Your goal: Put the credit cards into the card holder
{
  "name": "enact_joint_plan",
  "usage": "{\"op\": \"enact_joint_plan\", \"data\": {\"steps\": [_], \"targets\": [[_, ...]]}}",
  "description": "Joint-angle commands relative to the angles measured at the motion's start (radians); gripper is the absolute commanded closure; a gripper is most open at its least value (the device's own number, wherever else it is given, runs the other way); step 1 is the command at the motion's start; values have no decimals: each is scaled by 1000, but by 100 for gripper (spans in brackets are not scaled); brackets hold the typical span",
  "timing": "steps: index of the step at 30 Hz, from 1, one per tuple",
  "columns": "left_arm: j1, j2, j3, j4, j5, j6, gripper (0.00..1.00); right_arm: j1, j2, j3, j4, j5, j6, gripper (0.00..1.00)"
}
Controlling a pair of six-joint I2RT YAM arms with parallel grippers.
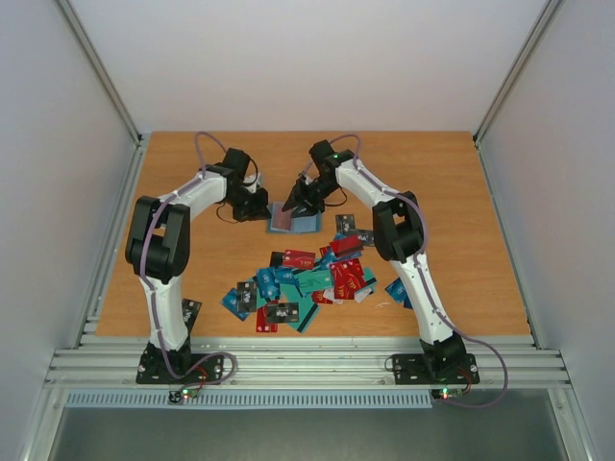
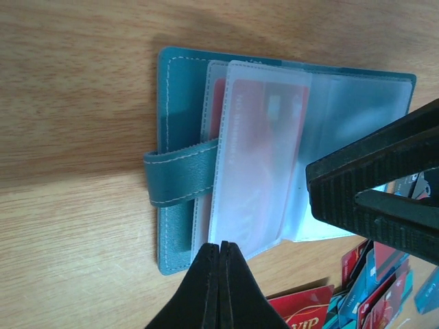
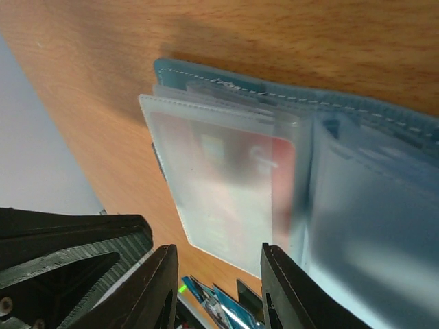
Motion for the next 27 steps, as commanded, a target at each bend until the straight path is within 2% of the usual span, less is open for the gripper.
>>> {"op": "enact_joint_plan", "data": {"steps": [1, 14, 27], "targets": [[3, 16, -5, 0, -49, 32, 100, 6, 42, 15, -16, -3, -25, 65], [-14, 115, 44, 3, -114, -1, 100, 3, 85, 20, -82, -12, -97, 66], [-16, 135, 63, 103, -38, -110, 100, -16, 118, 34, -183, 27, -182, 67]]}}
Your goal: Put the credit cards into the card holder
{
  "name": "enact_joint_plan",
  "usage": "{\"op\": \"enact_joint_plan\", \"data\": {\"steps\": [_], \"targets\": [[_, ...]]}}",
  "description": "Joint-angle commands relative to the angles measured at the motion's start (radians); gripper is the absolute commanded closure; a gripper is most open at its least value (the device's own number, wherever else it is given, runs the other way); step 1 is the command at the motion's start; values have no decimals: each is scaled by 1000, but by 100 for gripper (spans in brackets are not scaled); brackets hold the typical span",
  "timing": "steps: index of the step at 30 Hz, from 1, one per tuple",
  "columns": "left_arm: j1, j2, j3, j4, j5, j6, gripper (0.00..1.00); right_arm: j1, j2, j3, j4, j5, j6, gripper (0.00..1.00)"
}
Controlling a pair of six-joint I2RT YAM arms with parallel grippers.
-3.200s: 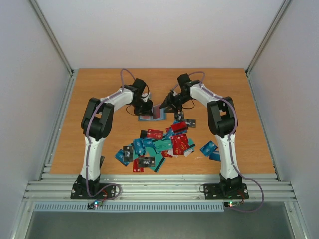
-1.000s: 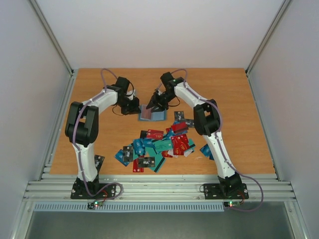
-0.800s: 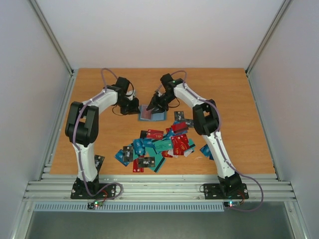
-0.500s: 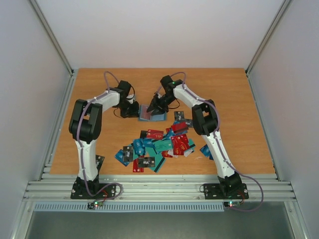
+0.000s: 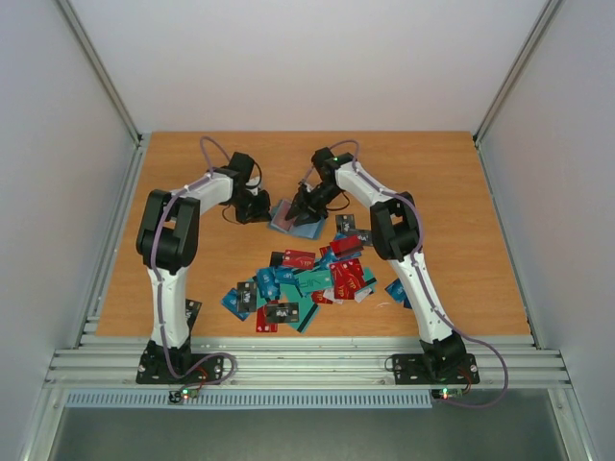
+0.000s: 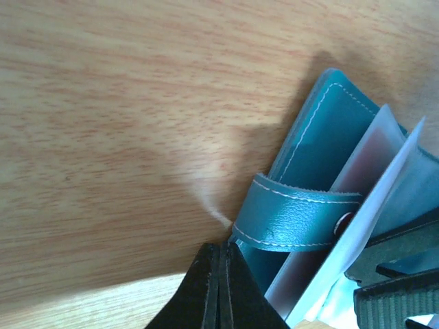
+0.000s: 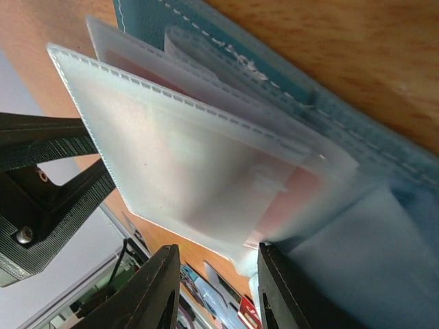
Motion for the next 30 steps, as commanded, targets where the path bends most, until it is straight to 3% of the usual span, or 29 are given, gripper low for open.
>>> {"op": "enact_joint_plan", "data": {"steps": [1, 14, 30], "targets": [[-7, 21, 22, 61, 34, -44, 99, -9, 56, 9, -80, 73, -35, 67], [-32, 11, 35, 44, 90, 30, 99, -14, 98, 68, -130, 99, -42, 68], [-61, 3, 95, -71, 10, 68, 90, -18, 101, 80, -155, 112, -63, 68]]}}
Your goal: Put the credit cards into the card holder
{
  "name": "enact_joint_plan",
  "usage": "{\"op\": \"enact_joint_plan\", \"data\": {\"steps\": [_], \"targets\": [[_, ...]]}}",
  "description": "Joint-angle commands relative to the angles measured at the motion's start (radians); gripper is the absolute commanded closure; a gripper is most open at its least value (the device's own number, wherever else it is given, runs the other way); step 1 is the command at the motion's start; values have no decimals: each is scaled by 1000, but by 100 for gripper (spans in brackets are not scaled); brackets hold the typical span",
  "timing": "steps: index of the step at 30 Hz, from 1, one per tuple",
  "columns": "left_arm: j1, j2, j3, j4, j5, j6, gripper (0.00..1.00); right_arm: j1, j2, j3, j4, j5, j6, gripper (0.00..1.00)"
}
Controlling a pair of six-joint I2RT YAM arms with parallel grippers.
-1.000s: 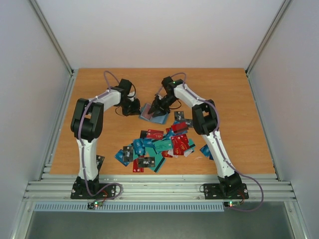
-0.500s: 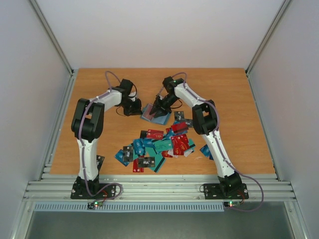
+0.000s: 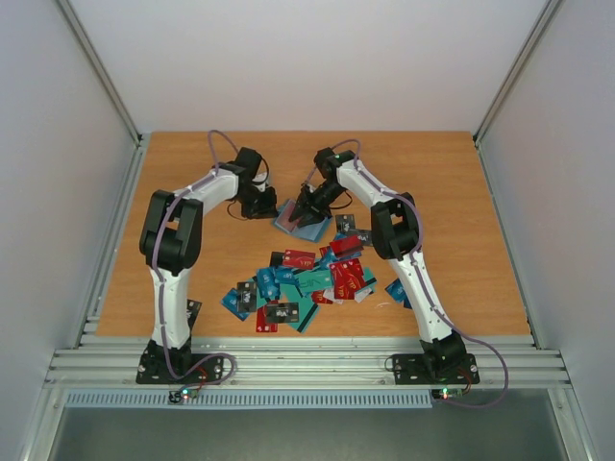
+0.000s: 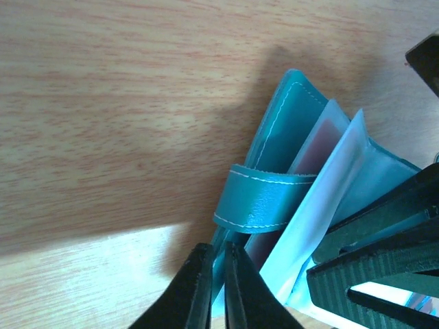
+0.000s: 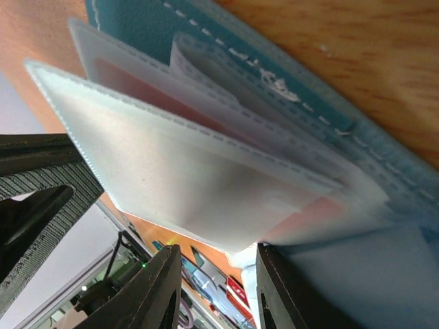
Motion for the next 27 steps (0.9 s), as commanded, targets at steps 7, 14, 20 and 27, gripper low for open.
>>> {"op": "enact_joint_plan", "data": {"steps": [7, 14, 20, 27], "targets": [[-28, -22, 19, -70, -78, 70, 78, -3, 62, 3, -26, 97, -22, 68], [-33, -14, 6, -10, -49, 55, 86, -11, 57, 3, -29, 96, -26, 68], [-34, 54, 84, -41, -84, 77, 82, -11, 62, -2, -28, 85, -27, 68], [-51, 94, 135, -64, -107, 87, 67, -12, 58, -3, -31, 91, -30, 69]]}}
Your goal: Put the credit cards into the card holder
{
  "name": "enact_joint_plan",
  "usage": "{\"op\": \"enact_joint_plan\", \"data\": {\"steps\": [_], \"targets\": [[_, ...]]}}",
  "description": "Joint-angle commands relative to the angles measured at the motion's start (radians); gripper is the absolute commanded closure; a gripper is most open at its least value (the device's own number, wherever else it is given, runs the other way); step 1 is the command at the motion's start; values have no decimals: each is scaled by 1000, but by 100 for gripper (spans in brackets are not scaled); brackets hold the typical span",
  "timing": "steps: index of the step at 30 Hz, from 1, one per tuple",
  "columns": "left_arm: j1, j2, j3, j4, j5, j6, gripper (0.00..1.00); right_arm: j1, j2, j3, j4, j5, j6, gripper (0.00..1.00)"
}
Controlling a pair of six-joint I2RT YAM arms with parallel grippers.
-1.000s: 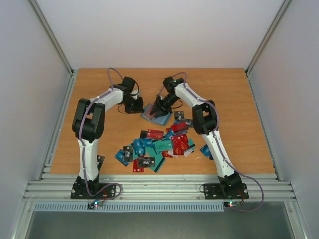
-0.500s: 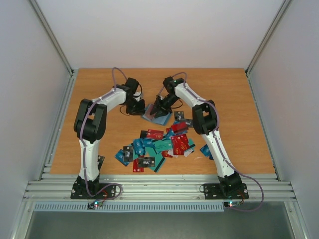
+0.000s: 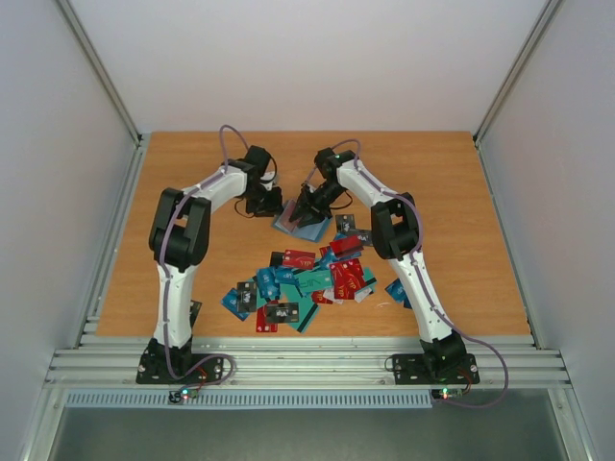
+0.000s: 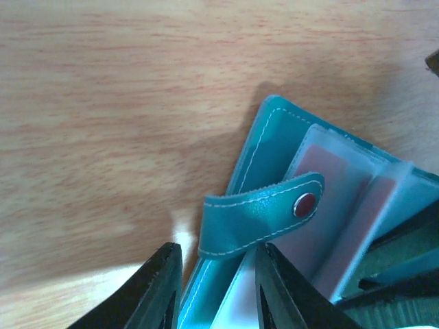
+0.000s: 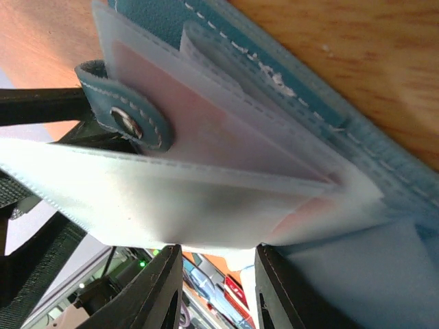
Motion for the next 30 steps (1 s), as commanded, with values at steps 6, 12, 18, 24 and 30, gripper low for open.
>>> {"op": "enact_joint_plan", "data": {"steps": [6, 12, 18, 24, 30], "targets": [[-27, 42, 38, 6, -51, 36, 69, -8, 49, -16, -31, 95, -20, 69], [-26, 84, 99, -4, -94, 19, 52, -11, 42, -31, -31, 95, -24, 69], [-8, 94, 151, -37, -222, -10, 50, -14, 34, -36, -33, 98, -26, 70], [33, 35, 98, -18, -291, -30, 50, -14, 31, -34, -30, 98, -22, 70], [70, -96, -54, 32, -281, -50, 51, -11, 27, 2, -31, 120, -16, 70]]}}
